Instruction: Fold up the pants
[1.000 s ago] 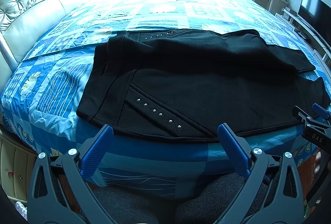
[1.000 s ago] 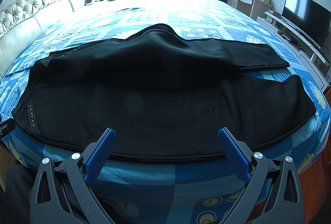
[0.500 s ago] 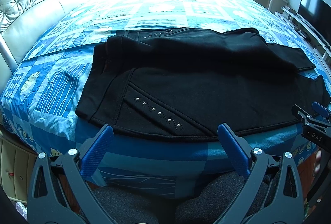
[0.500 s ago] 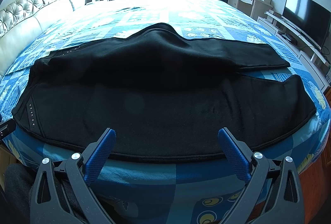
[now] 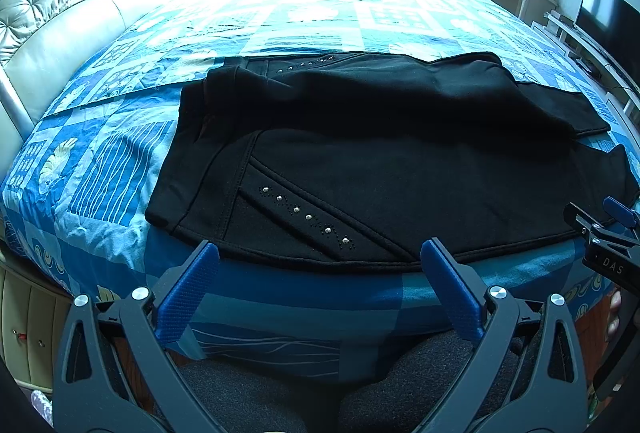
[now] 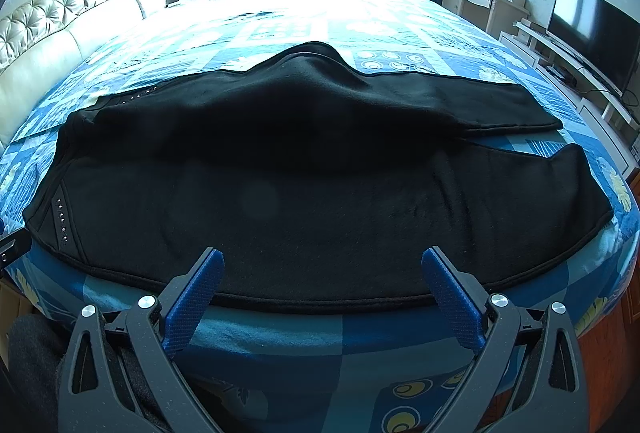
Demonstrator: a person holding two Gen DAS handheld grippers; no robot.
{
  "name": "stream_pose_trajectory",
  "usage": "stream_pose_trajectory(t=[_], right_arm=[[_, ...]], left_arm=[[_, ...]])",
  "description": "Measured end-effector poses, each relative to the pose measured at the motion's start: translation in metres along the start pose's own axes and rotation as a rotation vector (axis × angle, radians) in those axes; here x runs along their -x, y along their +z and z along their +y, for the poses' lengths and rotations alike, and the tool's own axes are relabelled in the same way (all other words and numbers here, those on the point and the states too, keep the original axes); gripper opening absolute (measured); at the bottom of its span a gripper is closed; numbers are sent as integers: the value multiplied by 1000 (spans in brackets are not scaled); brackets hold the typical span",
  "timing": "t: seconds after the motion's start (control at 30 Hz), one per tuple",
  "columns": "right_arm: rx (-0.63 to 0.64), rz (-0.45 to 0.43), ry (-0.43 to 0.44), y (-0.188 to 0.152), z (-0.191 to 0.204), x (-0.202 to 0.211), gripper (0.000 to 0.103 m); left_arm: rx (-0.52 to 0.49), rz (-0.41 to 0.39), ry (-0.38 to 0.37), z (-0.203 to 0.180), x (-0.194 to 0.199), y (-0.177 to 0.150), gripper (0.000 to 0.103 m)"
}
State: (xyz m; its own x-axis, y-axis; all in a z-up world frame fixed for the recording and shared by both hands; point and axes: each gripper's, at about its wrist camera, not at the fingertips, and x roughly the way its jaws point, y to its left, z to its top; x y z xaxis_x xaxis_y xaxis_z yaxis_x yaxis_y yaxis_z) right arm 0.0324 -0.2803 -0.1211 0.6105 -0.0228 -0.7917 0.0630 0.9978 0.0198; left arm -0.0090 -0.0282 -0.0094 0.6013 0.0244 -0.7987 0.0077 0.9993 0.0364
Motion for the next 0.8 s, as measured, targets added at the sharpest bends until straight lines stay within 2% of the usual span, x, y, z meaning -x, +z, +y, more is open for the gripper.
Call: stream_pose_trajectory(t=[0.4,0.53,0.7,0.8], right_arm=[[-22,-8,2,2,-3,2,99],[-62,-38,43,2,-10,6,99],[-122,4,87,12,-29,5,99],[-142,-15,102,27,-52,16,99]], left_arm=[[-3,0,0,0,-1,-2,101],[-6,-2,0,-1,-2,-3,101],[-4,-2,0,-1,-1,-3,101],[-4,-1,1,-2,-2,-3,101]])
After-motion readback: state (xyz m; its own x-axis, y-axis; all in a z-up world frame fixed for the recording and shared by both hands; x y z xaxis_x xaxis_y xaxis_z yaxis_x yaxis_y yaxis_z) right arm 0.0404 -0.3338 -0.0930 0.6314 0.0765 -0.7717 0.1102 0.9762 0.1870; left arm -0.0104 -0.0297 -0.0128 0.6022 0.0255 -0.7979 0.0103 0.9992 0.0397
